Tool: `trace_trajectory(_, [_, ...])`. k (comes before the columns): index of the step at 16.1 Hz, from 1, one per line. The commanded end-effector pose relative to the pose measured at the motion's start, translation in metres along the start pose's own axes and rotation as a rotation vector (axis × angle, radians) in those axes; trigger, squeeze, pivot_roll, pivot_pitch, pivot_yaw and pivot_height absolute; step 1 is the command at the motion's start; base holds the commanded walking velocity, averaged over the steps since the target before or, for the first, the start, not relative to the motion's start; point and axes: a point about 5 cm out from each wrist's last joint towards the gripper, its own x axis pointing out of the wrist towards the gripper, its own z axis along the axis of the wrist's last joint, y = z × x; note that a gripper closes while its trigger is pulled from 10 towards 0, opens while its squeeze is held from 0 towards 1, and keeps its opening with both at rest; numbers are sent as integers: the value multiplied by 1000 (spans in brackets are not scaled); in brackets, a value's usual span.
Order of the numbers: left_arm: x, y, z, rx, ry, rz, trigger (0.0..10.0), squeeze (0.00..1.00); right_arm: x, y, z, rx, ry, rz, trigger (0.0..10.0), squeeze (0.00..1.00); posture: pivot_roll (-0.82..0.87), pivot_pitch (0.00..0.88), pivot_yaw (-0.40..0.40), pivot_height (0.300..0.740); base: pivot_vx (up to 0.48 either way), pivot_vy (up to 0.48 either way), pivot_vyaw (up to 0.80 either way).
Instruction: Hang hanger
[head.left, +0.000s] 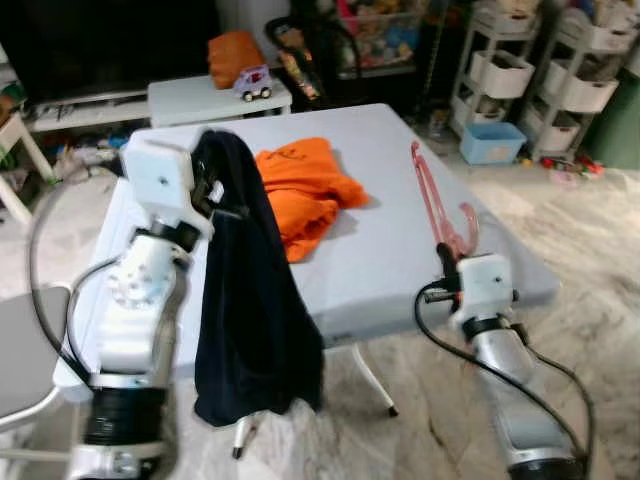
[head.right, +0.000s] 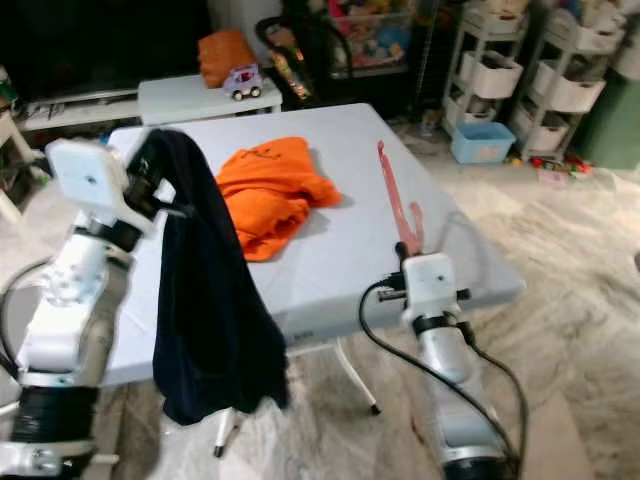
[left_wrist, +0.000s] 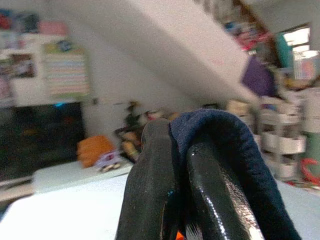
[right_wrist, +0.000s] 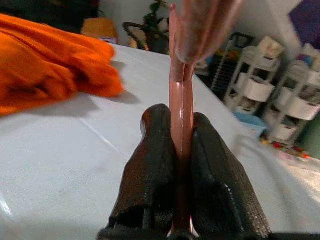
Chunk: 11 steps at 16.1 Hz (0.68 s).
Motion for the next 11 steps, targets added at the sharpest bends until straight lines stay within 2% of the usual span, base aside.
trace_trajectory(1, [5,2,6,5,-24,15,10000,0,0,4,-2,8,12,30,10000,0,-109,0,11,740,0,0,0])
trace_trajectory(4, [2,5,-1,25,0,27,10000,0,-1,4,-3,13,9,28,10000,0,-115,0,14,740,0,0,0])
trace_trajectory(6, [7,11,-6,56,14,42,10000,0,-1,3,-2,15,4,21,10000,0,-111,0,16,740,0,0,0])
trace_trajectory(7, [13,15,-8,72,19,51,10000,0,-1,3,-2,19,5,23,10000,0,-109,0,14,740,0,0,0])
trace_trajectory(8, [29,25,-11,109,37,63,10000,0,-1,5,-2,22,9,34,10000,0,-108,0,12,740,0,0,0])
trace_trajectory(10, [49,43,-15,185,96,82,10000,0,-1,7,-1,21,7,47,10000,0,-115,0,3,740,0,0,0])
trace_trajectory(11, [59,57,-16,270,145,115,10000,0,-2,7,-1,22,8,47,10000,0,-121,0,1,740,0,0,0])
